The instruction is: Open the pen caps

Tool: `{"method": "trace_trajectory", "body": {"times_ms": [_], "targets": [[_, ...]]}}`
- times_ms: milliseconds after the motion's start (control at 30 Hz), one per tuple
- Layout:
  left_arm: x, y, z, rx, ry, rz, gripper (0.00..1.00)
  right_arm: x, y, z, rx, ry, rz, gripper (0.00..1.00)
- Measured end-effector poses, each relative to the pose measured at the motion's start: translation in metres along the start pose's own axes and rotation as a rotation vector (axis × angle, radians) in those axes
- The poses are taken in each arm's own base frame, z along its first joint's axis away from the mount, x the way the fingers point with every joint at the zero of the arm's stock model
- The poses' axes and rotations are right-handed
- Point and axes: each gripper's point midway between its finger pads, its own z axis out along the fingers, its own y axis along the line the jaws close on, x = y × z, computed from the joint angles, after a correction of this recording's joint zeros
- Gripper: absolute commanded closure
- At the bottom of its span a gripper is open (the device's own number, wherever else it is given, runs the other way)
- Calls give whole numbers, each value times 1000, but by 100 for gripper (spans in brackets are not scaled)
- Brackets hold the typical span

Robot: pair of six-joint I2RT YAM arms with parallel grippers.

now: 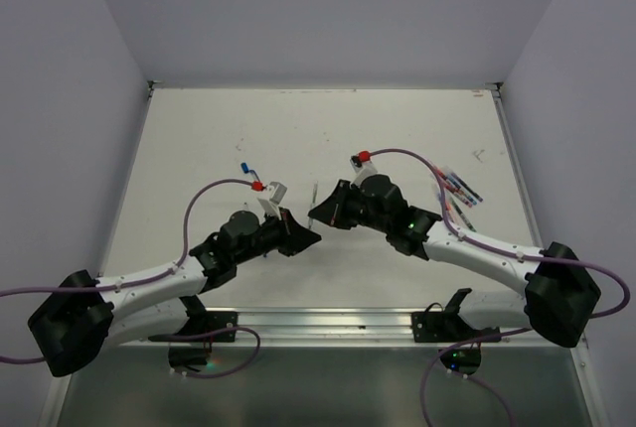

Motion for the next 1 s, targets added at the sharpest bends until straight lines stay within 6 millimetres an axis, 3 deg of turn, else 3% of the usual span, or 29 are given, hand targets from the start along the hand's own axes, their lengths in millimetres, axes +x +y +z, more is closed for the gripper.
{"method": "trace_trajectory", "body": {"times_ms": [100, 167, 300, 500, 600, 1000], "targets": [[0, 1, 0, -5, 1, 6, 100, 0, -2, 0, 16, -6, 2, 42], [1, 1, 0, -3, 3, 13, 100, -1, -4, -1, 31, -11, -13, 34], [0, -1, -1, 2, -2, 16, 100, -9, -6, -3, 79, -28, -49, 35], [-1, -2, -4, 3, -4, 19, 100, -34, 12, 1, 90, -75, -108, 54], [-1, -3, -7, 6, -5, 22, 100, -41, 19, 9, 94, -74, -126, 55], [-4, -5, -18, 3, -14, 42, 100, -37, 7, 29, 142, -38, -139, 58]]}}
